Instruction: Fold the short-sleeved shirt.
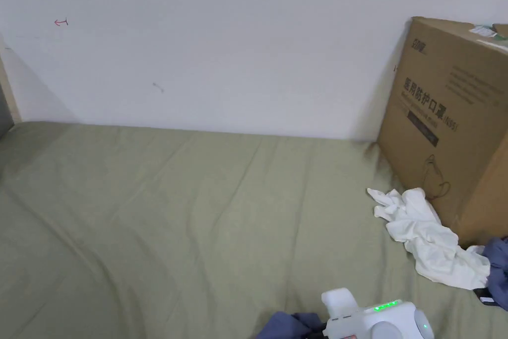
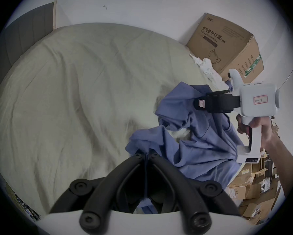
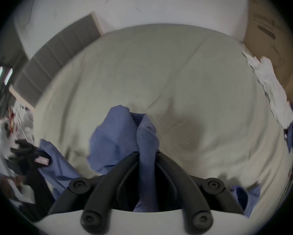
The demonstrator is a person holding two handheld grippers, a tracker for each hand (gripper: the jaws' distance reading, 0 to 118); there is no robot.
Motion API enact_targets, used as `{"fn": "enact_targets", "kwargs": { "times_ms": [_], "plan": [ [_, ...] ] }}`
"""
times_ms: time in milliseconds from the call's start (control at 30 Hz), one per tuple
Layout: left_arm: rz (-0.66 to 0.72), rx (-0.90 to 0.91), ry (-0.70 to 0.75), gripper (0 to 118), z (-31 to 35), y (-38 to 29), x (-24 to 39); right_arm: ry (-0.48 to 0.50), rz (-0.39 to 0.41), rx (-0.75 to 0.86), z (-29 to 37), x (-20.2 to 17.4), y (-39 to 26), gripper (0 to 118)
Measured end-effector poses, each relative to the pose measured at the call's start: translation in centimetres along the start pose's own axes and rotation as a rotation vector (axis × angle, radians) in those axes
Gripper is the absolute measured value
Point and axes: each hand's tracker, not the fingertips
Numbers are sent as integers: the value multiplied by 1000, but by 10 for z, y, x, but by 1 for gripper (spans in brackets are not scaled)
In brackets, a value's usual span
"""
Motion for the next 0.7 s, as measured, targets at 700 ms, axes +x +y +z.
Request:
{"fn": "enact_targets", "kwargs": {
  "times_ms": [700],
  "plan": [
    [-47,748,-71,4,355,149,-25,8,-264,874,478,-21,26,6]
  ]
}}
